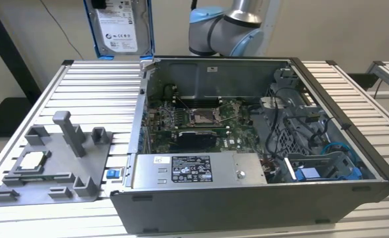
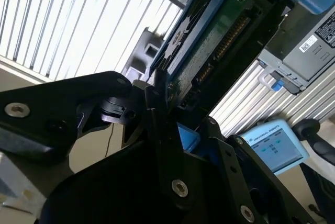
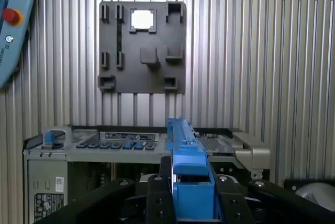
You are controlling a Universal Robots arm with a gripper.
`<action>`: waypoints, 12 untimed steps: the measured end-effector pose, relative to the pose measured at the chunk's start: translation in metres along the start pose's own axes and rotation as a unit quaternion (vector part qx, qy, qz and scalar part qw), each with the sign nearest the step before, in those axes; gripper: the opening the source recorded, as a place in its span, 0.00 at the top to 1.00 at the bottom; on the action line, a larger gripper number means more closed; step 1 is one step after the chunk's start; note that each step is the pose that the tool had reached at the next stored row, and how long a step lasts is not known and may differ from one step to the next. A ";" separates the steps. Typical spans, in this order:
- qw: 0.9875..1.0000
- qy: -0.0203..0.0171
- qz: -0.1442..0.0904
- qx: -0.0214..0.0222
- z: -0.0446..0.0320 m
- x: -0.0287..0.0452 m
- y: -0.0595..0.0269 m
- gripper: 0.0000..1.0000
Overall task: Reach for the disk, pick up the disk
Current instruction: 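Pick up the disk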
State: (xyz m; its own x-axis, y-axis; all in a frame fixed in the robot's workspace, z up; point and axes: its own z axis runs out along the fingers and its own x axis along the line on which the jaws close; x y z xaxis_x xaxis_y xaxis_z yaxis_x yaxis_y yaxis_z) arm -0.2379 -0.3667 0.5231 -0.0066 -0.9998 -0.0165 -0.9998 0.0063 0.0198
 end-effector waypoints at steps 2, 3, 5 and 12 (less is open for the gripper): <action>1.000 0.000 0.000 0.000 -0.0001 0.0000 -0.0076 1.00; 1.000 0.000 0.000 0.000 -0.0002 -0.0001 -0.0112 1.00; 1.000 0.000 0.000 0.000 -0.0003 -0.0001 -0.0188 1.00; 1.000 0.000 0.000 -0.001 -0.0008 -0.0003 -0.0414 1.00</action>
State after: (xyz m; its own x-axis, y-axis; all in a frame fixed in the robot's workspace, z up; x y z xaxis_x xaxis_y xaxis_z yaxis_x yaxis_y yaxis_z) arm -0.1965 -0.3667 0.5230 -0.0067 -0.9998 -0.0166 -0.9997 0.0063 0.0215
